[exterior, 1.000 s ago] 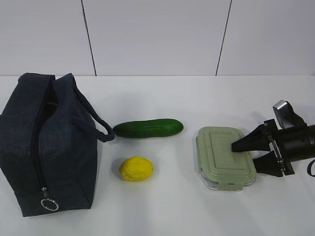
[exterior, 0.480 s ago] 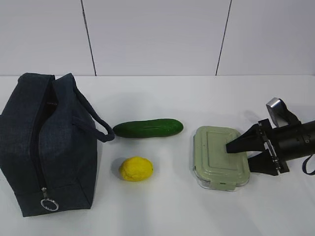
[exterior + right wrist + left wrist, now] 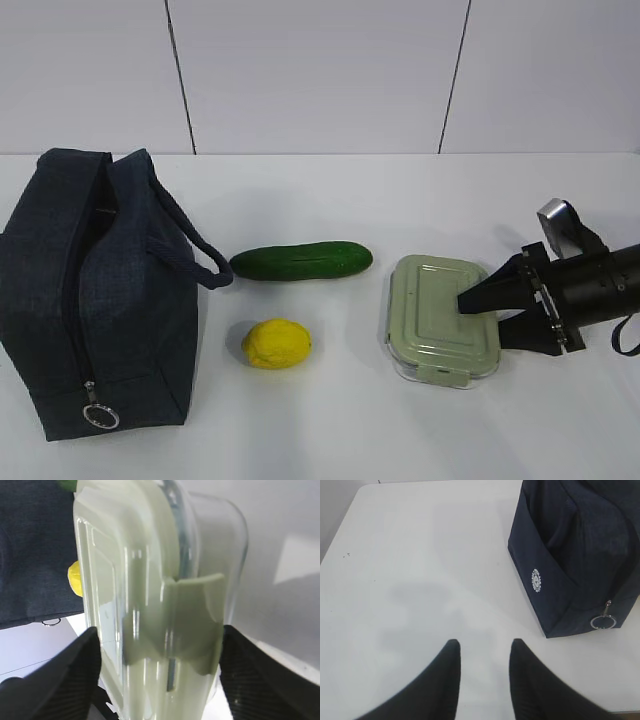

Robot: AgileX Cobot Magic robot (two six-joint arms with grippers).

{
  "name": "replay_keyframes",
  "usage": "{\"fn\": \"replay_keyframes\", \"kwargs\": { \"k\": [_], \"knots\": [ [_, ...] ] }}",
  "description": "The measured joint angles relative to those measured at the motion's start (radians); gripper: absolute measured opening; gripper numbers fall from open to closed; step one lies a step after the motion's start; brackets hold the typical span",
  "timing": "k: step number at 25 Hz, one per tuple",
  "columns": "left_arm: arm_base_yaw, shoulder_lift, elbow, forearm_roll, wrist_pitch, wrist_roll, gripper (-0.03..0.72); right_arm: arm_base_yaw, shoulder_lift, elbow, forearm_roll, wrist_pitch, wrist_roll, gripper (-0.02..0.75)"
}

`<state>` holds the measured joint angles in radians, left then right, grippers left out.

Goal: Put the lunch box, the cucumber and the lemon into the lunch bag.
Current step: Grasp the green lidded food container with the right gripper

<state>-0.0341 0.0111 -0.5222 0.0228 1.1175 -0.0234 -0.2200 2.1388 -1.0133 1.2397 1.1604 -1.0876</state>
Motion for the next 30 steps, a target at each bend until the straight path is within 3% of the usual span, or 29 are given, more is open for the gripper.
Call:
{"fn": "replay_keyframes", "kwargs": {
  "k": [7,30],
  "knots": [
    [0.000,0.000,0.000,0.000,0.000,0.000,0.242,0.000,0.000,0.000,0.000,-0.006,0.000,0.465],
    [0.000,0.000,0.000,0.000,0.000,0.000,0.242,0.000,0.000,0.000,0.000,-0.010,0.000,0.389]
  ]
}}
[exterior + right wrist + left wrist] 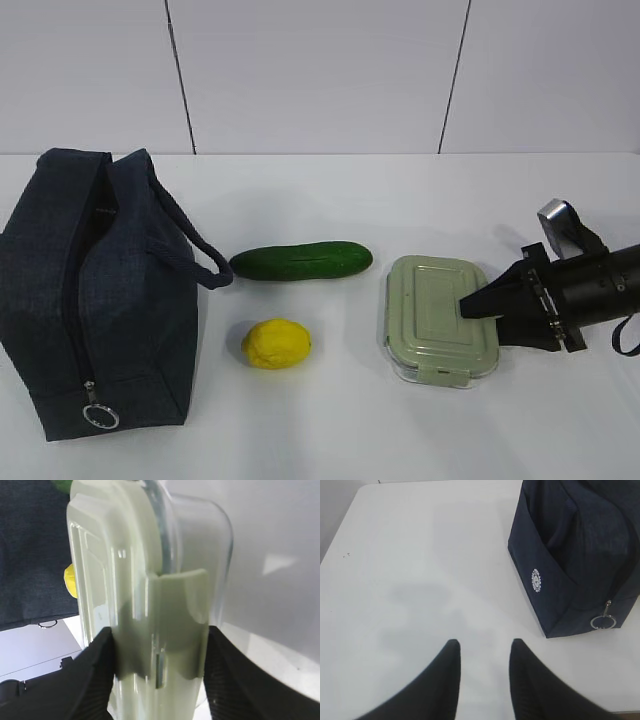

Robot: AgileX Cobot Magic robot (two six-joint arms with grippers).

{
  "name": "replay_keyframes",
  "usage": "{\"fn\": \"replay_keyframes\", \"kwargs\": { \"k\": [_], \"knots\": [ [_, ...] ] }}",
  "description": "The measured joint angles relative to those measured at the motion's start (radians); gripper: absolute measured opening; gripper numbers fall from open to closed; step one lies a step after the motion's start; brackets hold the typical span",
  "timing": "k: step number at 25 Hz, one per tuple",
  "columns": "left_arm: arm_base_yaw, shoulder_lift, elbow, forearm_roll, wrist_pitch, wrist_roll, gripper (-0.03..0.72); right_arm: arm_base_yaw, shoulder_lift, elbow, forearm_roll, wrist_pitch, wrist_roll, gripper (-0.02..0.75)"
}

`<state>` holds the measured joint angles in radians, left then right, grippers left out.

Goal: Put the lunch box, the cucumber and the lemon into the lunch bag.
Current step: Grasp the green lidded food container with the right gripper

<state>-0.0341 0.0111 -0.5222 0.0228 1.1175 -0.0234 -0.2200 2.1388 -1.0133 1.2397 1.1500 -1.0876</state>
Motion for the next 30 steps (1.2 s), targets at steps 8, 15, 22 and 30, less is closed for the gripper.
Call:
{"fn": "replay_keyframes", "kwargs": {
  "k": [8,15,22,30],
  "knots": [
    [0.000,0.000,0.000,0.000,0.000,0.000,0.242,0.000,0.000,0.000,0.000,0.000,0.000,0.389],
    [0.000,0.000,0.000,0.000,0.000,0.000,0.242,0.000,0.000,0.000,0.000,0.000,0.000,0.388],
    [0.000,0.000,0.000,0.000,0.000,0.000,0.242,0.000,0.000,0.000,0.000,0.000,0.000,0.388],
    [0.000,0.000,0.000,0.000,0.000,0.000,0.242,0.000,0.000,0.000,0.000,0.000,0.000,0.388]
  ]
}}
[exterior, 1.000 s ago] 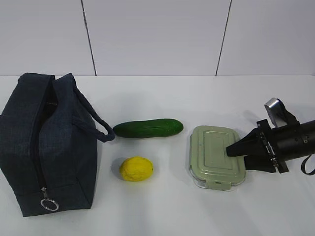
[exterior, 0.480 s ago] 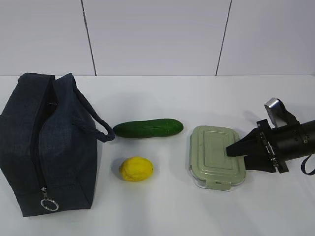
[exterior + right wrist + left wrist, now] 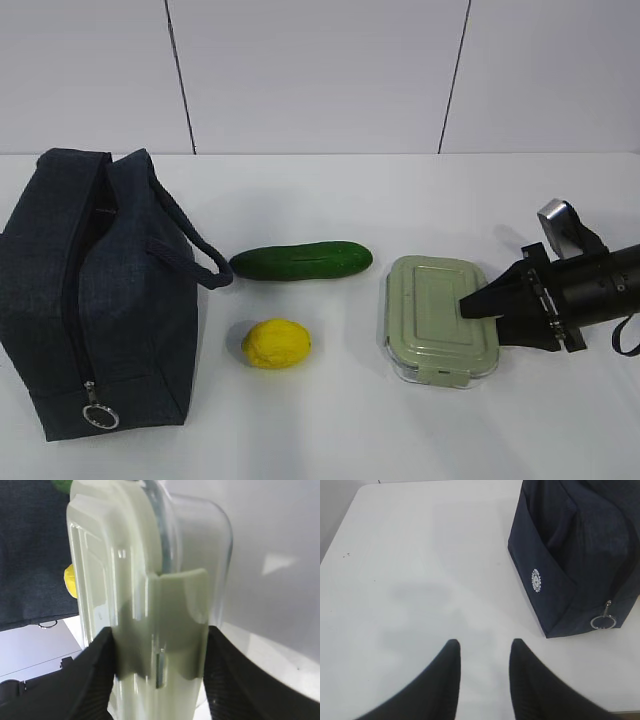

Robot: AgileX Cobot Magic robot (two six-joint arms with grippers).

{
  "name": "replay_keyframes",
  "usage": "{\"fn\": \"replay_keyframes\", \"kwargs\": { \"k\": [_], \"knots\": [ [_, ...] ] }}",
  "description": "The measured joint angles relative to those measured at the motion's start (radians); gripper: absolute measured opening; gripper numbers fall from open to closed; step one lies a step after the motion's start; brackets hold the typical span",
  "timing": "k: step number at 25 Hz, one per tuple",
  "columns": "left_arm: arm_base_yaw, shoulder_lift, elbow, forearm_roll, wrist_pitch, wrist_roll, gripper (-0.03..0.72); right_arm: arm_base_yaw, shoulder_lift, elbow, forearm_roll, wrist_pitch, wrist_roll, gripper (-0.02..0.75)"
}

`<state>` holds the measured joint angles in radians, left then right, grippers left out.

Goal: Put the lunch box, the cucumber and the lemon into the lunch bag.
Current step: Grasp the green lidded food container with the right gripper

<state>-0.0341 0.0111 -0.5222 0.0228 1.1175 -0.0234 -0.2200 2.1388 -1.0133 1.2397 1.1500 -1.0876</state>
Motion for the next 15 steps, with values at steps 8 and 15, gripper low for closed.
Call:
{"fn": "replay_keyframes", "kwargs": {
  "k": [8,15],
  "knots": [
    [0.000,0.000,0.000,0.000,0.000,0.000,0.242,0.000,0.000,0.000,0.000,0.000,0.000,0.388],
    [0.000,0.000,0.000,0.000,0.000,0.000,0.242,0.000,0.000,0.000,0.000,0.000,0.000,0.388]
  ]
}}
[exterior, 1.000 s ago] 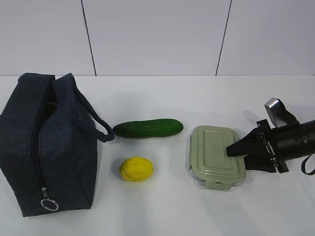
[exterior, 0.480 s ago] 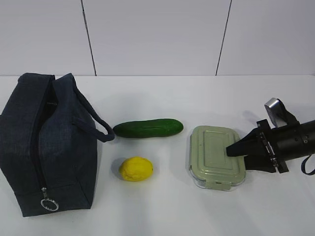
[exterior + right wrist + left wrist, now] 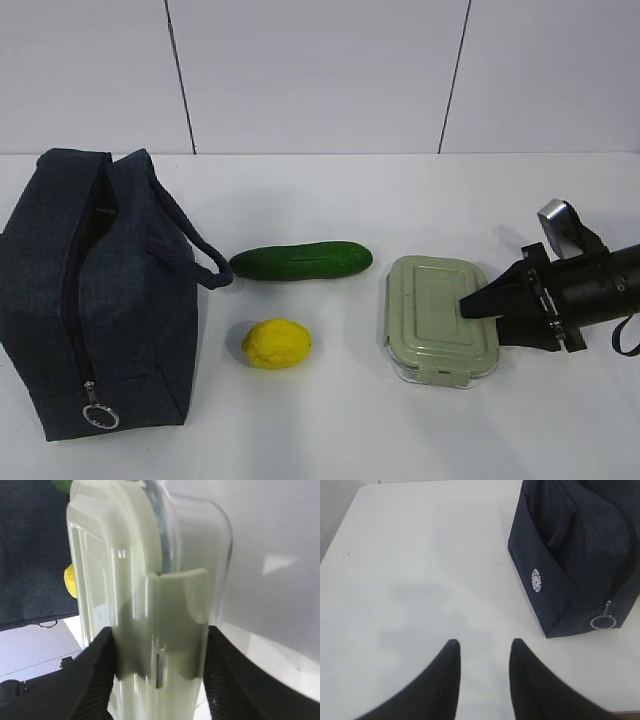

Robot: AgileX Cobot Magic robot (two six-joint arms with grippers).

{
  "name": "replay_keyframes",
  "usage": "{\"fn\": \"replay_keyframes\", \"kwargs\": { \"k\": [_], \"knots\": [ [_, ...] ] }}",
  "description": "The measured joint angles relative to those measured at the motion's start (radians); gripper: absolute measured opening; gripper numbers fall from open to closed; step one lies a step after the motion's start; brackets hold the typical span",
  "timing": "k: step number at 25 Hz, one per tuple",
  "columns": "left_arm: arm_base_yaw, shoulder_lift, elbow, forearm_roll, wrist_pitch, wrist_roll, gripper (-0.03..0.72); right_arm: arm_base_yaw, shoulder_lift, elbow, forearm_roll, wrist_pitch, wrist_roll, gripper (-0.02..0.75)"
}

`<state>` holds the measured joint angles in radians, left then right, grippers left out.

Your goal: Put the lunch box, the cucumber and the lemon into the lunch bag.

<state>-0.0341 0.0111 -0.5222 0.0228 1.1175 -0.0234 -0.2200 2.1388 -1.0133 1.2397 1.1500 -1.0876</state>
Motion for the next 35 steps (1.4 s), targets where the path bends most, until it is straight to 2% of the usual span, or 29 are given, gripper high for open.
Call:
{"fn": "replay_keyframes", "kwargs": {
  "k": [35],
  "knots": [
    [0.000,0.000,0.000,0.000,0.000,0.000,0.242,0.000,0.000,0.000,0.004,0.000,0.012,0.385]
  ]
}}
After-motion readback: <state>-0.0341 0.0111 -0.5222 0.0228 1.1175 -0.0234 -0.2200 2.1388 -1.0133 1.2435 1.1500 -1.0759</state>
